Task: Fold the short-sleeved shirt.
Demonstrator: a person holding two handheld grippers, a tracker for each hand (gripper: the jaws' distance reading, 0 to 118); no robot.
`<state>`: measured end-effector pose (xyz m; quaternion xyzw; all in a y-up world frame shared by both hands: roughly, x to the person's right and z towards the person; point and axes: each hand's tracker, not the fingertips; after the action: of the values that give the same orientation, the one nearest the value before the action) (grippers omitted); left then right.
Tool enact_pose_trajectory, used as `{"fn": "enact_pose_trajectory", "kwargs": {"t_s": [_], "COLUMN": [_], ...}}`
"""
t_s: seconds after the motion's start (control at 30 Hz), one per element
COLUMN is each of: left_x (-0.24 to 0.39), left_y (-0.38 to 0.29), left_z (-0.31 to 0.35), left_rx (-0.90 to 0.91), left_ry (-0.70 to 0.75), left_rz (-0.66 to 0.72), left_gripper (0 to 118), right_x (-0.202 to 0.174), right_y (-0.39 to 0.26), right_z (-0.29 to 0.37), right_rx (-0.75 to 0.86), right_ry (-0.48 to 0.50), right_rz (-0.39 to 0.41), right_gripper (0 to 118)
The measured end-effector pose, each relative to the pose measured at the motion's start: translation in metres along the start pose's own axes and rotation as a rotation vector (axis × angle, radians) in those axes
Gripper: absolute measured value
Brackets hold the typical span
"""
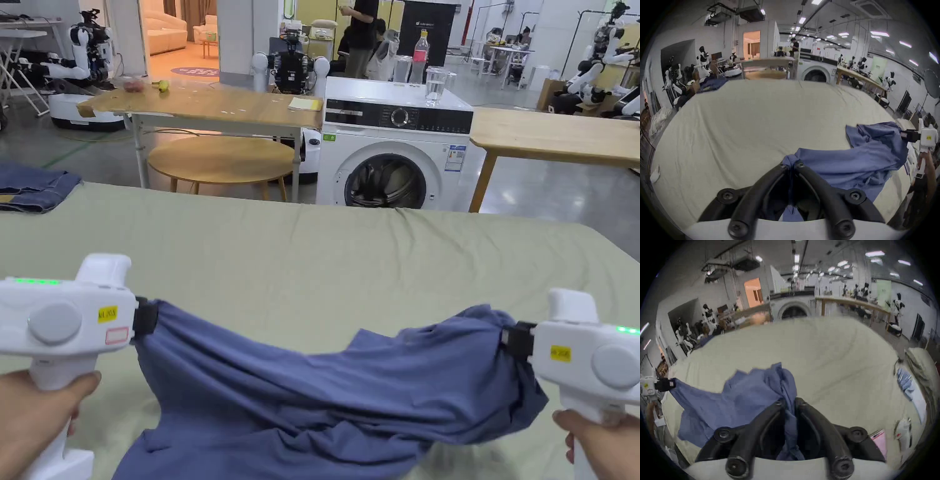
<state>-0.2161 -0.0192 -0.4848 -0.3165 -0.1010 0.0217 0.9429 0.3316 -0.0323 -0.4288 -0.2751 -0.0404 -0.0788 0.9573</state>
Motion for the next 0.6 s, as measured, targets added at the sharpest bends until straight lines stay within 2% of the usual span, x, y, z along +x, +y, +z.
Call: {"fn": "enact_pose_trajectory", "kwargs": {"t_s": [0.3, 0.6], "left_x": [-0.014, -0.031], "left_y": [0.115, 0.212], "left_z": [0.057, 0.079], "left_rx": [0.194, 0.299], "left_ry": [0.046, 0.102], "left_rz": [-0.001, -0.007], "left_gripper": [0, 0], "right_x": [-0.022, -0.055], "right_y": [0.103, 0.199], "right_z": [0.042, 0.042], "right_rx": [0.214, 0.298], "right_ry": [-0.026, -0.025], "right_rz": [0.011, 0.04], "right_gripper": [7, 7]}}
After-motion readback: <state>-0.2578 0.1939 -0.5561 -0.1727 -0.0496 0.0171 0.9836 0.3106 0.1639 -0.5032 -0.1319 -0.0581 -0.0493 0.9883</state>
